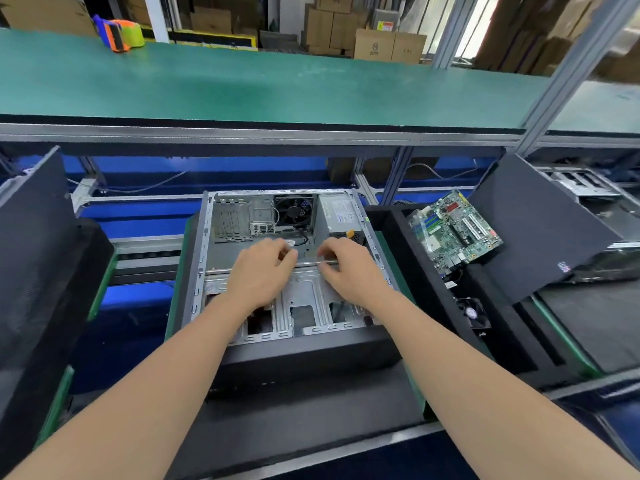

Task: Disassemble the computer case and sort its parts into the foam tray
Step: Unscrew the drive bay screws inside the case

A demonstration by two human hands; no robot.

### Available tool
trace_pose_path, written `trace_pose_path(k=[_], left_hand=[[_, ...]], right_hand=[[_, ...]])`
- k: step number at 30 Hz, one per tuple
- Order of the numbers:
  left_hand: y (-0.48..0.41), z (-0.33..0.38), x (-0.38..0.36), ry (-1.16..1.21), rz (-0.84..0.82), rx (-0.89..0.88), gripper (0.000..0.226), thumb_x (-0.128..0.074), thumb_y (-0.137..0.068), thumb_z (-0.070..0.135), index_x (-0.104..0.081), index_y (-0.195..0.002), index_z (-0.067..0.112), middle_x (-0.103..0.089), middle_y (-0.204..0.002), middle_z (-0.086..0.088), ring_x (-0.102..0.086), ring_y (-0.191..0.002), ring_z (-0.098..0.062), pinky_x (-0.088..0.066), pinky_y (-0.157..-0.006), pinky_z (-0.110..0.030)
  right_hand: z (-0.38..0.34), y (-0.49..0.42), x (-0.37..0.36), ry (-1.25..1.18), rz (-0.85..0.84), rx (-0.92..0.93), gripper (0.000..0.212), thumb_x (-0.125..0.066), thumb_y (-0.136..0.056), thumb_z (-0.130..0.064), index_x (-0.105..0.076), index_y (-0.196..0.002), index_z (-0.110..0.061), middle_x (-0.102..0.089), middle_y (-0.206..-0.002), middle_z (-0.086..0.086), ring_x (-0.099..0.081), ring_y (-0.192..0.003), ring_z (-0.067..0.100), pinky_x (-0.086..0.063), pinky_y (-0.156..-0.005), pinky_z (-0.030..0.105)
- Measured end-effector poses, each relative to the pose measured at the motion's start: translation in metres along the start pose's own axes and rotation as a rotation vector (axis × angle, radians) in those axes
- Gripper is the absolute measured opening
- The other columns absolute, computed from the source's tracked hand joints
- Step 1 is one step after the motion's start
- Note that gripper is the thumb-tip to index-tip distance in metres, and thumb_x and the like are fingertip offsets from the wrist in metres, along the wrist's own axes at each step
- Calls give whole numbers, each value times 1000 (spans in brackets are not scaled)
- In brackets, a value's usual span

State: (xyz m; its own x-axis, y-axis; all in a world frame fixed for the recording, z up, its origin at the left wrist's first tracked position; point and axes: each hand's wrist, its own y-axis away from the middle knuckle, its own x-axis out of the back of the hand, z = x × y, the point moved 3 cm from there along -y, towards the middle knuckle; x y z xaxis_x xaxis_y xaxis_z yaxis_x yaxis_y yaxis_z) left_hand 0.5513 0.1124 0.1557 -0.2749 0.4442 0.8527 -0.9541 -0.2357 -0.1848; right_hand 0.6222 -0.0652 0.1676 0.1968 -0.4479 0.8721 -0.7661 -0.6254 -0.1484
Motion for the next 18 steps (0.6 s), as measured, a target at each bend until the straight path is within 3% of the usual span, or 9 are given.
trace_pose_path(k=[5,10,13,18], left_hand=[[9,70,-20,19,9,-193,26,-49,-101,39,-67,-112,23,-62,-111,3,-52,-109,-20,-40,-97,-39],[29,136,-38,249,27,-262,12,-55,-97,23,-67,-99,25,-60,-91,12,-53,-84,-3,-45,-79,-24],[45,173,-52,352,24,-333,16,-55,-95,13,-67,-100,23,-60,-90,15,-54,-85,3,-38,-74,-10],[77,233,-94,400,-117,-354,22,-51,-95,5,-67,-96,20,-60,-83,15,-57,-79,0,-42,-71,-15]], right_hand=[[27,31,31,-87,75,-58,27,-68,-93,-12,-69,-119,-17,-70,-116,0,-62,-105,14,-49,-99,29],[73,73,64,-120,226,-111,21,-70,-92,-9,-72,-111,-15,-72,-107,-3,-62,-97,8,-42,-87,12],[104,98,75,-200,257,-184,17,-73,-91,-9,-72,-106,-15,-73,-101,-6,-67,-95,11,-48,-88,20],[167,147,76,-255,108,-399,12,-79,-91,-23,-73,-102,-22,-75,-97,-6,-69,-92,10,-54,-87,29]])
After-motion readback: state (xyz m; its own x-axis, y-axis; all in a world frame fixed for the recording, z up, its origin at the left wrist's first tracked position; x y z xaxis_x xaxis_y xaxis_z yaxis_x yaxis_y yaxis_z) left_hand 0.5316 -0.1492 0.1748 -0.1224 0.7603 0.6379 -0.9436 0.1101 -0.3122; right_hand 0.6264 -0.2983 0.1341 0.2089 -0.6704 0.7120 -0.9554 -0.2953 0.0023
